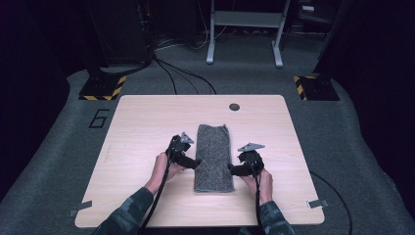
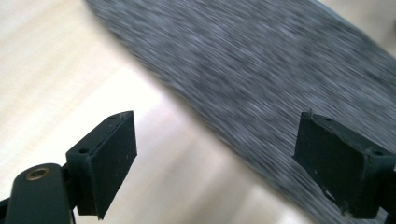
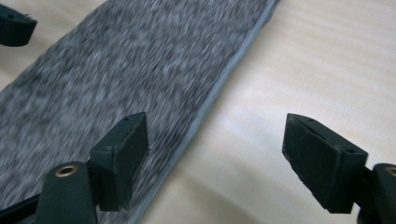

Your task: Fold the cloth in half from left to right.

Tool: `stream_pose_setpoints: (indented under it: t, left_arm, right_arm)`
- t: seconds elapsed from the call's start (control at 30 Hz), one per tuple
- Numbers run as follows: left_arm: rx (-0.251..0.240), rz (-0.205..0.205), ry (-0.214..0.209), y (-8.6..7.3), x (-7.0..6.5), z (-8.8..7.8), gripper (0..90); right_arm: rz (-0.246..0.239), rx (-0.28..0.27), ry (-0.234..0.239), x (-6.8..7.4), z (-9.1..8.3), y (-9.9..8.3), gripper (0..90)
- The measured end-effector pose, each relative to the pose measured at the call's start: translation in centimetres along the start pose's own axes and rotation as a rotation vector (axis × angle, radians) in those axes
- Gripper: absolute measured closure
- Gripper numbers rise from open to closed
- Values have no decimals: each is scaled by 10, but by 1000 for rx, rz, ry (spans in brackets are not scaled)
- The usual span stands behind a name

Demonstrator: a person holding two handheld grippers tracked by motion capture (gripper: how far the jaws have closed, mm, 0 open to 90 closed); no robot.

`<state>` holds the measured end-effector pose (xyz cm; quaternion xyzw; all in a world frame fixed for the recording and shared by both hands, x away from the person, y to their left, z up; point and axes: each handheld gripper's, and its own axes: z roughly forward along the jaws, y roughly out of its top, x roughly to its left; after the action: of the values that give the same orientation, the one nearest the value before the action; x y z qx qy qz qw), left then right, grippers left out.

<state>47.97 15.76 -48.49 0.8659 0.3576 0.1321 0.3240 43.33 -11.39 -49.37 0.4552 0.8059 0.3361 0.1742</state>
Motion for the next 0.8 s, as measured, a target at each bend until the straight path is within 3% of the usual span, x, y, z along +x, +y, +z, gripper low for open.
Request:
stream_pose_setpoints:
  t: [0.03,0.27,0.43,0.67,0.8]
  left_arm:
    - [0,-6,27,5,5,4,127]
    - [1,-72,94,27,23,31,132]
    - [71,-45,99,26,16,51,138]
    - [65,-34,97,13,8,46,143]
    - [76,-17,81,4,1,37,142]
  right_arm:
    - [1,-7,0,-3,3,4,216]
    - [10,25,-19,-15,33,35,192]
    - [-2,69,-35,-18,54,43,190]
    - [-50,96,-52,-8,58,38,194]
    - [-55,102,-29,0,52,29,197]
